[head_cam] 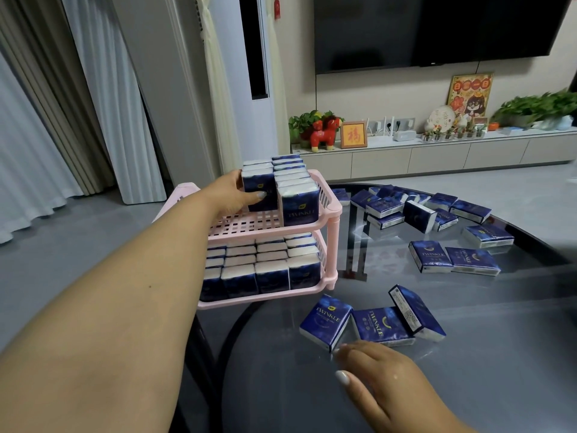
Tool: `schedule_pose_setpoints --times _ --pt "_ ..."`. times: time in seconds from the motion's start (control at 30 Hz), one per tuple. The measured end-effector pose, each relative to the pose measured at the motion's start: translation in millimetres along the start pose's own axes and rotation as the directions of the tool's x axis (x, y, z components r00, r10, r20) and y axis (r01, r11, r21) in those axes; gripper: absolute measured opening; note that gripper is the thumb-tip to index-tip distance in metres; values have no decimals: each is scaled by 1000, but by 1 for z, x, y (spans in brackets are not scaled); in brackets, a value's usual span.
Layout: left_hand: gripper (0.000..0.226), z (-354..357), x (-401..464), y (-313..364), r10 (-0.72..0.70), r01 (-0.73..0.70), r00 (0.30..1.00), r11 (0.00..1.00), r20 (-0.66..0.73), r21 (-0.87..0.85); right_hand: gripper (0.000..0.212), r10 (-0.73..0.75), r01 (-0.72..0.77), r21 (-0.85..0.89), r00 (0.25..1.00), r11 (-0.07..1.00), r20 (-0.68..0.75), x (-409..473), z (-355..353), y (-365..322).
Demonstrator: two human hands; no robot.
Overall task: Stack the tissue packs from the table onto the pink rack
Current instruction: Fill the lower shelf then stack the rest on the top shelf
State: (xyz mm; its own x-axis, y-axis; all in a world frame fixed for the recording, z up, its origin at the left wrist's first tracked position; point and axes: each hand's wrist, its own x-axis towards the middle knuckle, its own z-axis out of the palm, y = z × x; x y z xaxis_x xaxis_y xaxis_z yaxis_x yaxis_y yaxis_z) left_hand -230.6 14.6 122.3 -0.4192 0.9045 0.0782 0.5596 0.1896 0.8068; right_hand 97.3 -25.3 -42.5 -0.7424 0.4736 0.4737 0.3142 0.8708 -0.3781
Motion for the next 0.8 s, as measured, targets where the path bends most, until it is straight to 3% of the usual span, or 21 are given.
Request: schedule_pose_setpoints --times 0.13,0.5,0.67,0.8 --pt "35 2 0 0 19 -20 1000 998 17 54 43 2 -2 6 1000 1000 -3 1 -1 -1" --pt "88 -6 -12 8 -105 105 993 994 -54 -13 50 -4 5 -28 1000 1000 11 0 0 -1" --pt "91 -10 -35 28 -47 32 969 998 -244 -63 60 27 -26 -6 998 1000 55 0 0 0" --pt "76 0 -75 47 78 -118 879 992 -471 -55 56 16 -15 -11 998 1000 58 -2 -4 -4"
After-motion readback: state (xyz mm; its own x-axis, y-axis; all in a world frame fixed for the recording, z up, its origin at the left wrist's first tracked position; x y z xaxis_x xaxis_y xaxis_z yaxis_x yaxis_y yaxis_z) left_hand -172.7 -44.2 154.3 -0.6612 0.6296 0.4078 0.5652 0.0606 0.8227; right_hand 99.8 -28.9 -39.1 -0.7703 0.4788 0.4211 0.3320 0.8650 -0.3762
